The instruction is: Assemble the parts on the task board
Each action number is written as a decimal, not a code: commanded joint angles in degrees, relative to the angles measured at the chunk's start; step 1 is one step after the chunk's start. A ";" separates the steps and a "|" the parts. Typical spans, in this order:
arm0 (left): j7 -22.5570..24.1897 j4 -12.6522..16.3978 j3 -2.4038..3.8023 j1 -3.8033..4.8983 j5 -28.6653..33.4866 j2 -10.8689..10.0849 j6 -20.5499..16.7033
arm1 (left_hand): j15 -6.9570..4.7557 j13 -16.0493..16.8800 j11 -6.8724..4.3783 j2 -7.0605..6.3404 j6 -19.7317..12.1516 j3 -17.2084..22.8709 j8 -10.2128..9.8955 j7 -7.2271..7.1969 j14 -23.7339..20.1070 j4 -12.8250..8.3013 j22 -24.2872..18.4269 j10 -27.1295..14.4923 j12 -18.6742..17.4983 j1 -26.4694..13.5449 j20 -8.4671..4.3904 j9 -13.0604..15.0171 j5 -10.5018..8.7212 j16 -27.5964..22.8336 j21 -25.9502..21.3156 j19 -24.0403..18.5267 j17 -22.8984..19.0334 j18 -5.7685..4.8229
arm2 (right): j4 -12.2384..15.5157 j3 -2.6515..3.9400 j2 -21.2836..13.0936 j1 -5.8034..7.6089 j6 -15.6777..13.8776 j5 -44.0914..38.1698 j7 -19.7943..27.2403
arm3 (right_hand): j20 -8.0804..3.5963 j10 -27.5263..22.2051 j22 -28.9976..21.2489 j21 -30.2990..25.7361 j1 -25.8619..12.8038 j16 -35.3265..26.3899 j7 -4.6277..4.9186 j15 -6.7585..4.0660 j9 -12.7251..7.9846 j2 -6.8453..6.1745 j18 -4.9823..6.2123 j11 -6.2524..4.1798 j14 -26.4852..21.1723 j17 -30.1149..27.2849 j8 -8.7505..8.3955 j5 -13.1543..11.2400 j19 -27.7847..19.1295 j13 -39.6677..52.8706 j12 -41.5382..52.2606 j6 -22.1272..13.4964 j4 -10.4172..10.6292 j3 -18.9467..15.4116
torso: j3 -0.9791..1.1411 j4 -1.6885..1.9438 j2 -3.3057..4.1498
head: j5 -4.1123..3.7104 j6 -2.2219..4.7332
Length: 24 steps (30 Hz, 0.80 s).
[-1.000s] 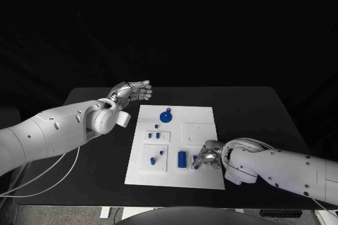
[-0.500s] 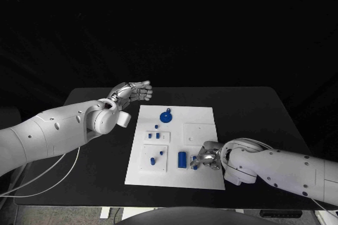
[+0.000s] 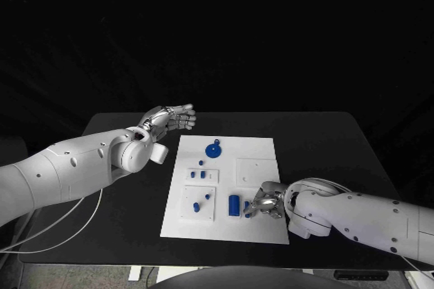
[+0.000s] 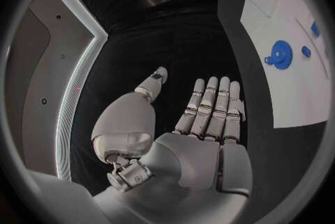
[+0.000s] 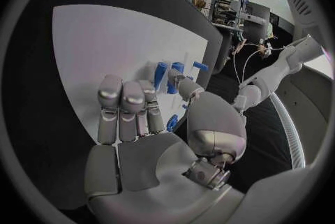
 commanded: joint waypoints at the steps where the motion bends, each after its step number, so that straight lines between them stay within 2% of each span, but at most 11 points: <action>1: 0.34 0.12 0.02 0.04 -0.28 0.06 0.77 | 0.13 -0.07 0.04 -0.33 -0.41 -0.02 -0.18 1.90 -0.24 0.21 0.09 -0.51 -0.29 -0.11 -0.12 -0.08 -0.37 -0.22 -0.21 0.43 0.07 1.01 | 0.26 0.02 -0.09 -0.04 0.16 0.21 1.43 | -0.42 -0.31 0.86 -0.31 -0.48 -0.23 0.26 -0.30 -0.06 -0.17 2.57 -0.22 -0.05 0.09 -0.19 -0.31 -0.09 -0.07 -0.19 -0.07 0.31 0.04 | 0.01 -0.01 -0.01 | 0.08 0.06; 6: 0.32 0.15 0.00 0.04 -0.28 0.01 0.78 | 0.13 -0.07 0.04 -0.33 -0.41 -0.02 -0.18 1.90 -0.24 0.22 0.10 -0.52 -0.29 -0.10 -0.12 -0.08 -0.37 -0.22 -0.21 0.44 0.08 1.02 | 0.12 0.02 -0.61 -0.04 2.81 -1.40 1.93 | -0.57 -0.50 0.88 -0.29 0.19 -0.25 0.28 -0.32 -0.09 -0.74 2.57 -0.22 -0.07 0.12 -0.25 -0.39 -0.09 -0.14 -0.35 -0.20 -0.26 0.33 | 0.02 -0.01 0.00 | 0.12 0.06; 9: 0.30 0.12 -0.01 0.04 -0.28 -0.04 0.75 | 0.13 -0.07 0.04 -0.33 -0.41 -0.01 -0.18 1.90 -0.24 0.22 0.10 -0.52 -0.29 -0.09 -0.12 -0.08 -0.37 -0.23 -0.22 0.45 0.08 1.02 | 0.31 0.01 -1.00 -0.04 4.34 -1.45 2.36 | -0.74 -0.87 0.92 -0.24 2.15 -0.29 0.33 -0.27 -0.08 -1.80 2.57 -0.16 -0.09 0.16 -0.29 -1.05 -0.11 -0.29 -0.67 -0.39 -2.31 0.45 | 0.02 -0.03 0.02 | 0.14 0.08; 14: 0.10 0.14 -0.02 0.04 -0.28 -0.06 0.77 | 0.13 -0.07 0.04 -0.32 -0.42 0.00 -0.18 1.90 -0.23 0.23 0.11 -0.52 -0.28 -0.07 -0.12 -0.08 -0.37 -0.23 -0.22 0.46 0.09 1.03 | 0.62 0.01 -1.24 -0.04 4.29 -1.97 2.27 | -0.70 -1.17 0.90 -0.23 3.85 -0.34 0.44 -0.17 -0.03 -2.01 2.57 -0.06 -0.08 0.21 -0.28 -0.93 -0.14 -0.40 -0.90 -0.58 -4.62 -0.53 | 0.04 -0.08 0.01 | 0.15 -0.02; 24: 0.16 0.07 -0.25 0.04 -0.30 -0.09 0.66 | 0.14 -0.06 0.05 -0.32 -0.42 0.00 -0.17 1.90 -0.23 0.25 0.12 -0.53 -0.28 -0.05 -0.11 -0.08 -0.37 -0.23 -0.24 0.47 0.10 1.04 | 0.25 0.01 -0.79 -0.05 4.09 -2.60 1.95 | -0.57 -1.35 0.80 -0.35 3.15 -0.41 0.49 -0.12 -0.04 -2.06 2.57 0.00 -0.07 0.23 -0.31 -1.18 -0.11 -0.54 -1.12 -0.66 -4.16 -1.32 | 0.05 0.03 0.04 | 0.13 0.02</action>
